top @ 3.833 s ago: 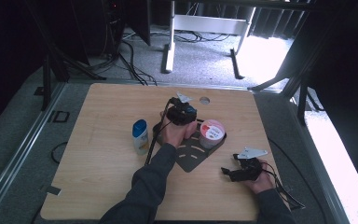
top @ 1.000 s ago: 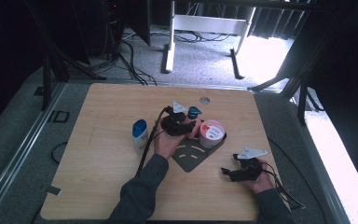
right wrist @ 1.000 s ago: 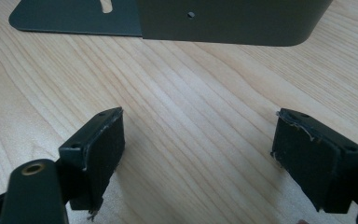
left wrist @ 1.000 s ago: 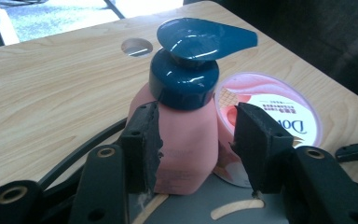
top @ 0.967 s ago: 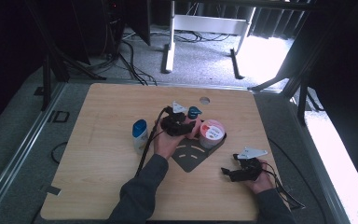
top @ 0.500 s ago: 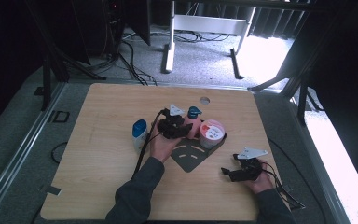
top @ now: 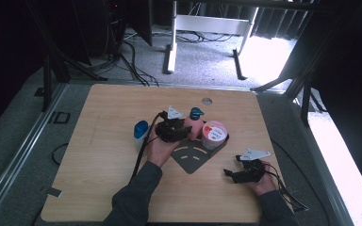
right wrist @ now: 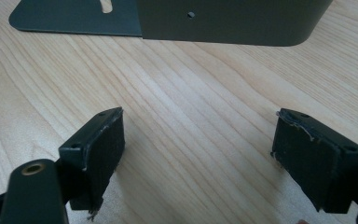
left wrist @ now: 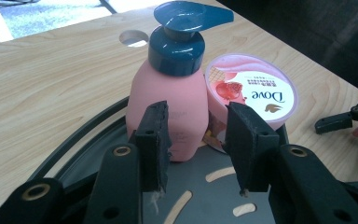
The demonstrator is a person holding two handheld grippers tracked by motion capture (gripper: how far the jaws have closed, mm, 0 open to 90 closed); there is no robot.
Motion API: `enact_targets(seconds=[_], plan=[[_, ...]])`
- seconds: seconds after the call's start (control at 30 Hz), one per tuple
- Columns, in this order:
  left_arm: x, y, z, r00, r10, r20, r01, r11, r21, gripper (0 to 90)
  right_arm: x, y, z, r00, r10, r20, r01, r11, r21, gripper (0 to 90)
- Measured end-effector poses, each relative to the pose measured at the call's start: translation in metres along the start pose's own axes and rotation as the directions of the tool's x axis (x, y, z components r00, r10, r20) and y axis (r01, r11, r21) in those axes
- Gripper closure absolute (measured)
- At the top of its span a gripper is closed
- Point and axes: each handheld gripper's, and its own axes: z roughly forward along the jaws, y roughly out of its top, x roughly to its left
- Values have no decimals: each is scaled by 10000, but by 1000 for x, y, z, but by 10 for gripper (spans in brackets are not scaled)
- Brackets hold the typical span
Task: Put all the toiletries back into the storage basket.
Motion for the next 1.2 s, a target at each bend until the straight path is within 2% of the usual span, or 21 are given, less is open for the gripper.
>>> enact_targets(seconds=[0.73, 0.8, 1.2], plan=[[-2, 4, -28, 9992, 285, -288, -281, 9995, 139, 563, 0, 0, 0, 10000, -12, -2, 12, 10000, -10, 166], [0, 5, -32, 9985, 408, -371, -403, 9991, 149, 563, 0, 0, 0, 10000, -9, 3, 9, 10000, -11, 166], [11, 10, -50, 9971, 335, -688, -344, 9993, -120, 530, 0, 0, 0, 10000, -5, 3, 5, 10000, -11, 166]])
